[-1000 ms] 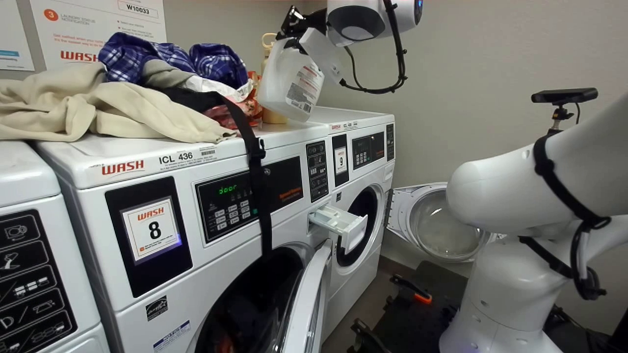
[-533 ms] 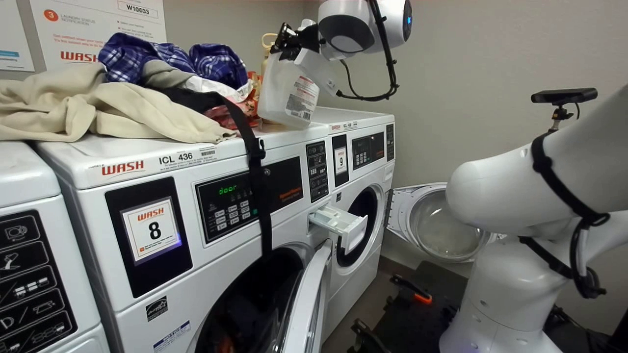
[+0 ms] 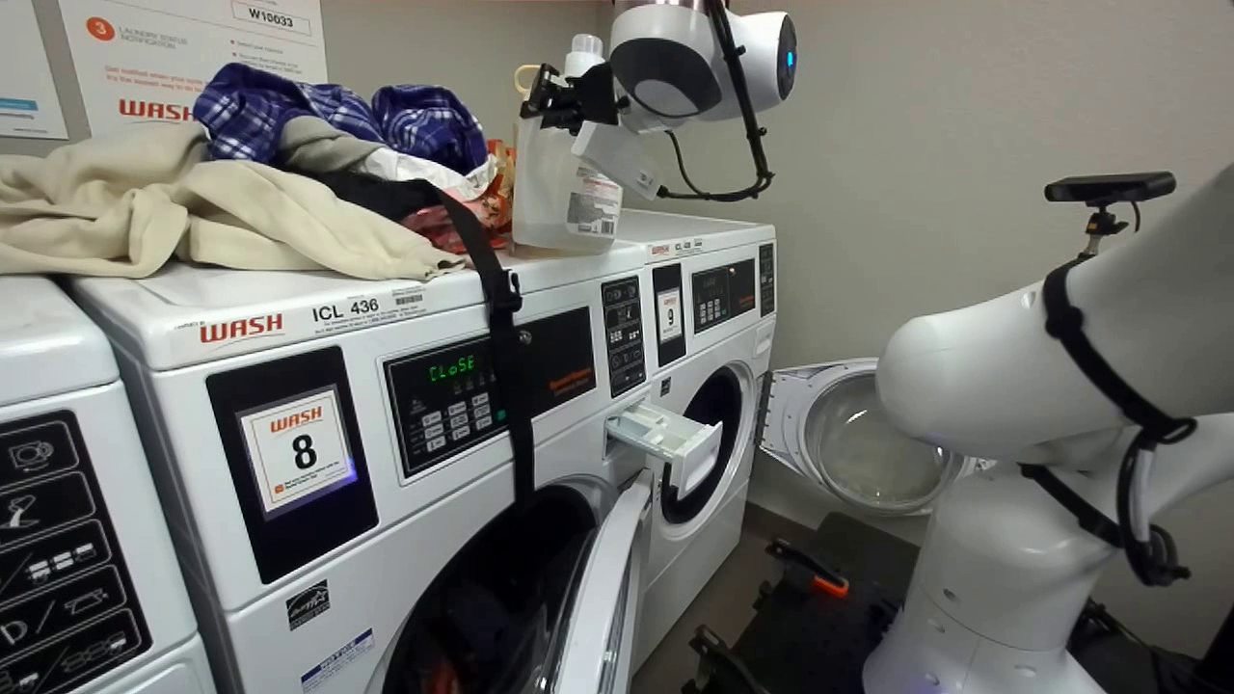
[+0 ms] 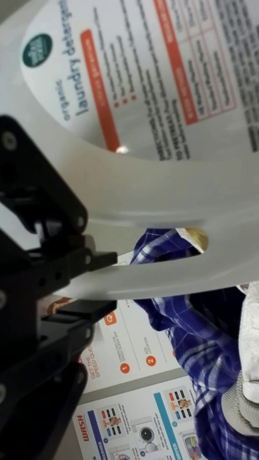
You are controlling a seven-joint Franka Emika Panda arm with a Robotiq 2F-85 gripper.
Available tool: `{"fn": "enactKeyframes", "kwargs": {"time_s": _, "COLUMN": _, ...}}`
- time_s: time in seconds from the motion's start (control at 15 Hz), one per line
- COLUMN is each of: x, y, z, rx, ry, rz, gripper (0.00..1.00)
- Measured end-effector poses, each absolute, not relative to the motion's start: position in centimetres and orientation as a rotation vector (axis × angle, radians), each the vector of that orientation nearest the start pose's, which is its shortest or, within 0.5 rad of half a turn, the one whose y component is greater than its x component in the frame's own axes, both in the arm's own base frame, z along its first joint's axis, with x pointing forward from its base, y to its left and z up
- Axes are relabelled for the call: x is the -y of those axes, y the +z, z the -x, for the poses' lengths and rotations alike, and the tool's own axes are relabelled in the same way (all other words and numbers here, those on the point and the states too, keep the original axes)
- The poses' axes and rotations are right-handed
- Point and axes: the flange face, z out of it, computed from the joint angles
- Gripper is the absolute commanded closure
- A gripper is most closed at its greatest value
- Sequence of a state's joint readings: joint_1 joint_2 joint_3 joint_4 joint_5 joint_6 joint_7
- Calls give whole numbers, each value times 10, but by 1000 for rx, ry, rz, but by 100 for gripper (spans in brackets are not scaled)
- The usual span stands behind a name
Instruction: Put some detergent in the detergent compartment drawer of the washing machine in the middle
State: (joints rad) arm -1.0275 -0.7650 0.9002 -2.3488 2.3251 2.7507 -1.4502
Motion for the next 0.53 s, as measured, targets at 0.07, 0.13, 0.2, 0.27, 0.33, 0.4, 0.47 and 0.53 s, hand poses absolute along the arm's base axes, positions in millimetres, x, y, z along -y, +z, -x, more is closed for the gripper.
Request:
{"fn": "enactKeyframes", "kwargs": {"time_s": 0.07, "x": 16, "y": 551, "z": -437, "rx": -409, "ry": -1934, "rz": 2174, "gripper": 94}}
{"fn": "enactKeyframes", "kwargs": {"time_s": 0.13, "x": 16, "y": 550, "z": -438, "rx": -395, "ry": -1942, "rz": 2187, "gripper": 94}}
{"fn": "enactKeyframes", "kwargs": {"time_s": 0.2, "x": 19, "y": 551, "z": -440, "rx": -391, "ry": -1951, "rz": 2194, "gripper": 94}}
{"fn": "enactKeyframes", "kwargs": {"time_s": 0.27, "x": 22, "y": 551, "z": -441, "rx": -390, "ry": -1959, "rz": 2202, "gripper": 94}}
{"fn": "enactKeyframes", "kwargs": {"time_s": 0.33, "x": 25, "y": 550, "z": -443, "rx": -393, "ry": -1963, "rz": 2208, "gripper": 94}}
{"fn": "enactKeyframes", "kwargs": {"time_s": 0.4, "x": 28, "y": 550, "z": -444, "rx": -396, "ry": -1967, "rz": 2214, "gripper": 94}}
{"fn": "enactKeyframes", "kwargs": {"time_s": 0.47, "x": 30, "y": 549, "z": -445, "rx": -394, "ry": -1973, "rz": 2220, "gripper": 94}}
{"fn": "enactKeyframes", "kwargs": {"time_s": 0.53, "x": 30, "y": 548, "z": -446, "rx": -397, "ry": -1976, "rz": 2223, "gripper": 49}}
